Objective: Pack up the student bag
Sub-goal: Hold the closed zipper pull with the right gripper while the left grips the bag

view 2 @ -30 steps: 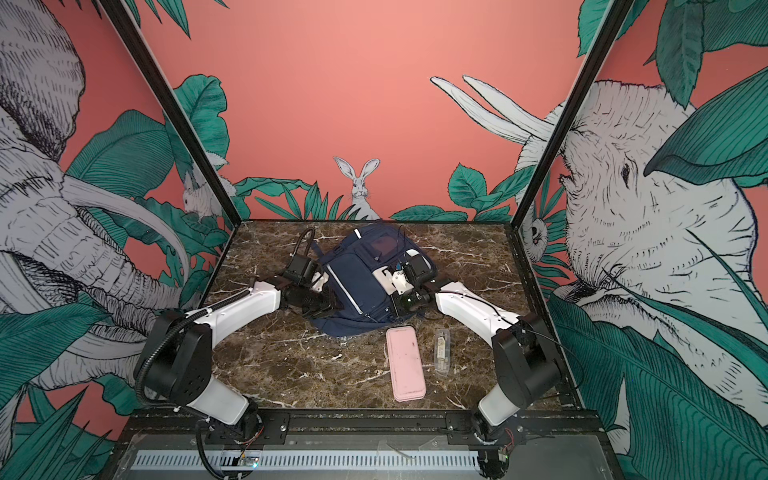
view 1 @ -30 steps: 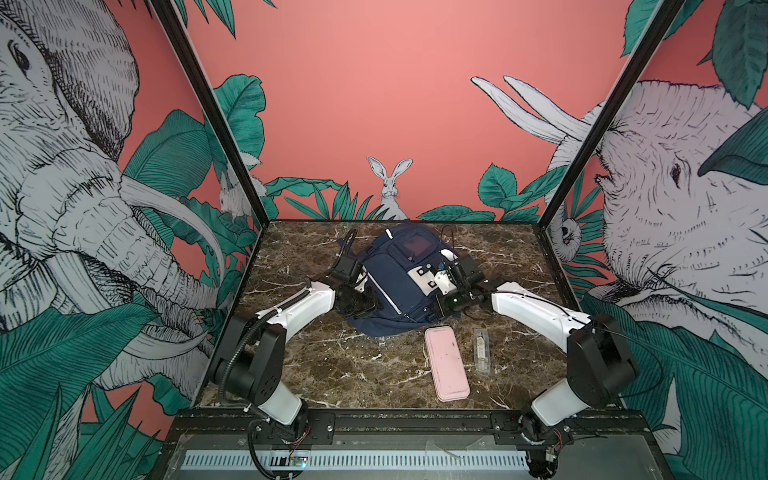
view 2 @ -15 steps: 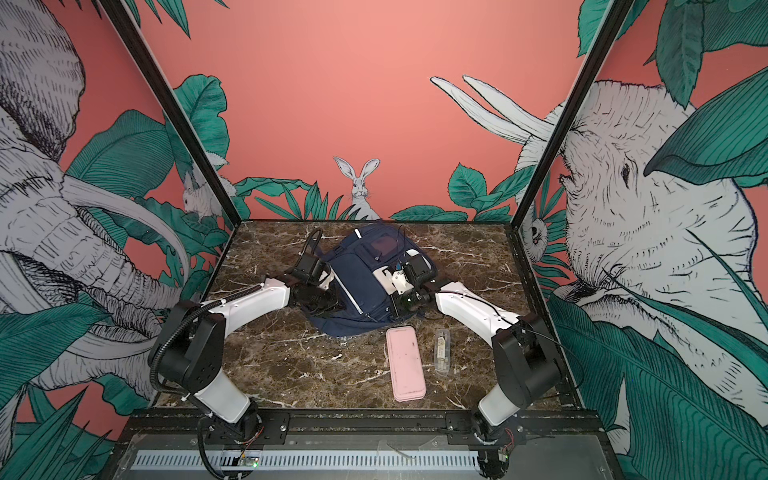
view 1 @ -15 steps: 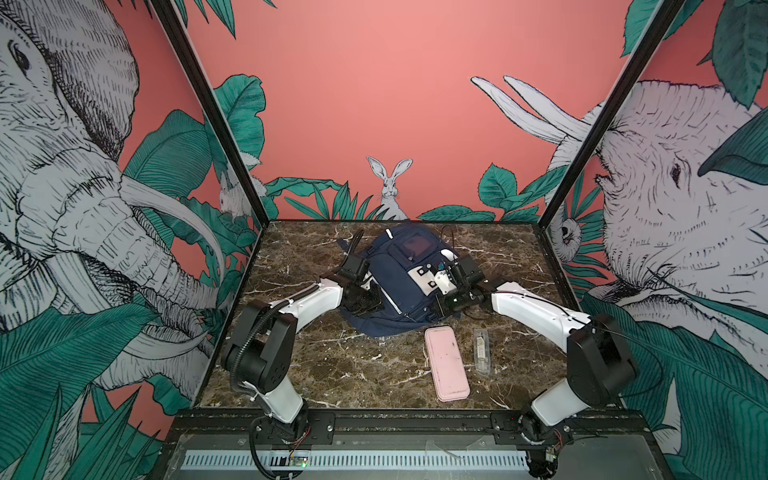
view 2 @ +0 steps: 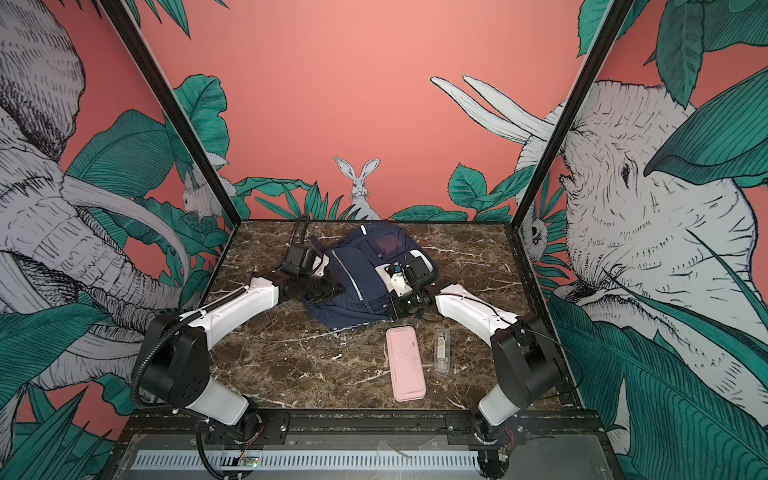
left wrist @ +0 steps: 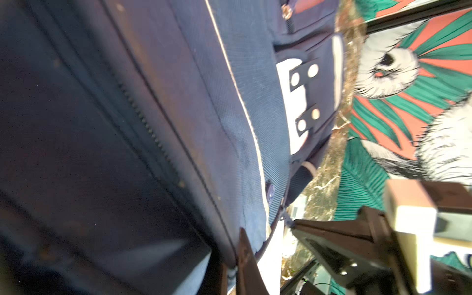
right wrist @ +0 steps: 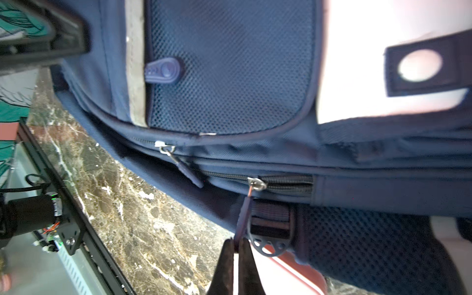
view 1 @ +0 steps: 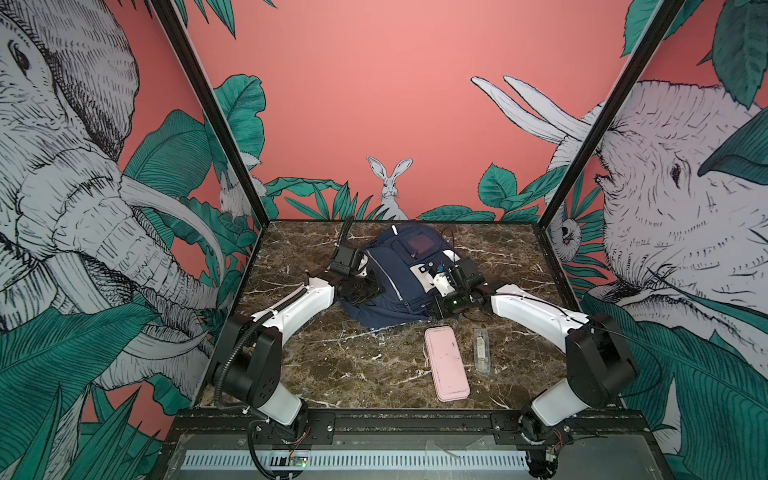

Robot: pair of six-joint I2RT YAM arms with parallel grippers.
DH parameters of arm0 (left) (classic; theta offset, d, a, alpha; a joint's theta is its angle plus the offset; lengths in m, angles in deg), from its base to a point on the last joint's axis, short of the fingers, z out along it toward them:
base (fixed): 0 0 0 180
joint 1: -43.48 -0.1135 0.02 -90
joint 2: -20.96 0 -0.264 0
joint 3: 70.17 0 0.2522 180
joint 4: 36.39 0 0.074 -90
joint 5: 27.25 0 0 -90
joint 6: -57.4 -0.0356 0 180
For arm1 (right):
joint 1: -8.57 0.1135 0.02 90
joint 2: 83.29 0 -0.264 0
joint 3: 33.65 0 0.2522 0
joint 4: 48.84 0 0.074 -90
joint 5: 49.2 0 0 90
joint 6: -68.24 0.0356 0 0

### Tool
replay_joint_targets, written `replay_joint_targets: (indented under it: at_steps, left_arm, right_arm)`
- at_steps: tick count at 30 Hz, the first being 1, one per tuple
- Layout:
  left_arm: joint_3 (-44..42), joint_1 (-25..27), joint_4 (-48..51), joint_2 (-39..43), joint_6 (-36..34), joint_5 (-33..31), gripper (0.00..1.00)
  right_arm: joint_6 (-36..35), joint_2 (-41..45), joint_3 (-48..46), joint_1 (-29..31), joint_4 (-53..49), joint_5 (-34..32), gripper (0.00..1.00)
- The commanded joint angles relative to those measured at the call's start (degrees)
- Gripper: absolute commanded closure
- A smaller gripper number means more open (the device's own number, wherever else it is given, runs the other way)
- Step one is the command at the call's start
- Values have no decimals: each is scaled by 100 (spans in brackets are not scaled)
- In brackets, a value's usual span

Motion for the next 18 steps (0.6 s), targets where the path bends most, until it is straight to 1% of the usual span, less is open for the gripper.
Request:
replay_joint_targets:
  at_steps: [1,7,11,13,16,17,18]
  left_arm:
    - [175,-20,-1052,368,233,232,100]
    - [207,-24,-1188,431,361,172,100]
    - [205,-20,-1250,431,407,65,100]
    - [199,-36,-1242,455,403,-3,100]
    - [236,-94,-1136,473,366,-23,100]
    - [232,-103,-1136,483,357,-8,100]
    - [248,-106,-1108,483,341,10,100]
  right_arm:
    - [170,176,-75,71,369,593,100]
    - [441,238,-176,84,774,1057,100]
    - [492,318,-172,110,824,1126,100]
    - [389,393,-125,106,601,862,100]
    - [241,468,-22,92,132,-40,100]
    - [173,457,47,93,-79,-361,95]
    - [146,446,92,86,-211,-638,92]
